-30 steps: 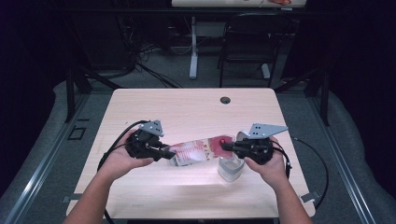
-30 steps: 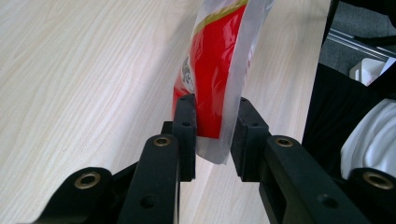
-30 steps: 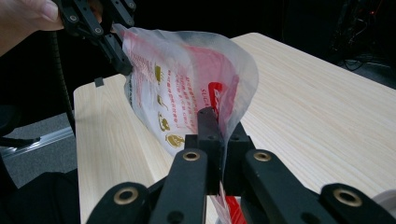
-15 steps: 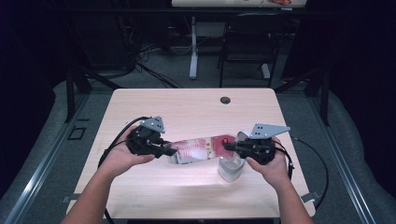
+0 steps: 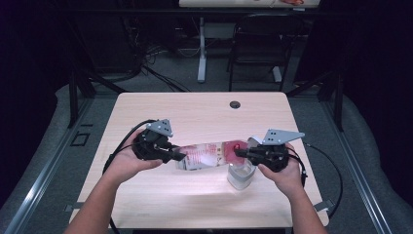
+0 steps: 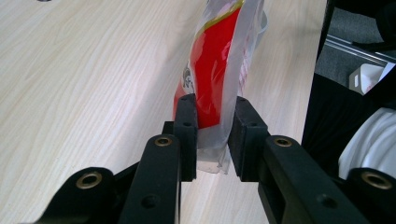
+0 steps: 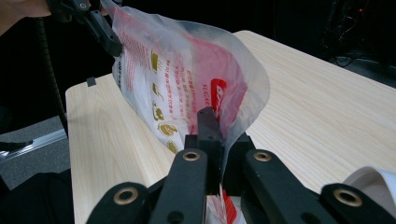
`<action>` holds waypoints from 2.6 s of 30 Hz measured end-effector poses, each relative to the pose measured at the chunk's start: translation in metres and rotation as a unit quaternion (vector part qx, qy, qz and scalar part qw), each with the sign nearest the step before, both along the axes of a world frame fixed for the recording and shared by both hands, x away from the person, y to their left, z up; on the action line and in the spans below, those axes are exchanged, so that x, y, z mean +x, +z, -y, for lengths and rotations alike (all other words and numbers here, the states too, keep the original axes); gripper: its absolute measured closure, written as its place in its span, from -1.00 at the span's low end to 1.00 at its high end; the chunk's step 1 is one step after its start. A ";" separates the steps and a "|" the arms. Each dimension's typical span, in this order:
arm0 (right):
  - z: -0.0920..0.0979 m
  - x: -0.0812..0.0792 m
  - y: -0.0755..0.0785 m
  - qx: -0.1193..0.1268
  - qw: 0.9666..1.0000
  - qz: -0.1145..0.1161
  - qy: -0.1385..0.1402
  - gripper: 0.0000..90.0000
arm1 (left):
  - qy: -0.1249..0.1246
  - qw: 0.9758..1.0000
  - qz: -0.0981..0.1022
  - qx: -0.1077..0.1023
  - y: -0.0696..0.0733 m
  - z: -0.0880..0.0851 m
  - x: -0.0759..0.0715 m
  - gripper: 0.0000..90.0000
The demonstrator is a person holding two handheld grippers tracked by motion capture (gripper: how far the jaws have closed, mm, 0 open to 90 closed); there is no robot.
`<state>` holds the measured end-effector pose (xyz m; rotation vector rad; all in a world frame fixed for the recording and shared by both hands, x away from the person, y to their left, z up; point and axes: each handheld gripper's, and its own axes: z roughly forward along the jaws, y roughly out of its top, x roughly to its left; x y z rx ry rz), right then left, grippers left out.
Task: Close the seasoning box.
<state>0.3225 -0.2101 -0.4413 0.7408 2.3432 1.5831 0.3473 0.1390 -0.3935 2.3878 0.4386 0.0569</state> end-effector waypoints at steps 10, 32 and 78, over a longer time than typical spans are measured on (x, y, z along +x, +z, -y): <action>0.001 0.000 0.000 -0.004 1.000 0.003 -0.004 0.98 | -0.002 1.000 0.003 0.000 0.003 0.002 0.000 0.67; 0.004 -0.003 0.001 -0.029 0.999 0.008 -0.019 0.98 | -0.007 1.000 0.016 -0.004 0.015 0.010 0.002 0.69; 0.006 -0.002 -0.006 -0.036 0.999 0.001 -0.025 0.97 | -0.013 0.999 0.031 -0.008 0.035 0.017 0.003 0.72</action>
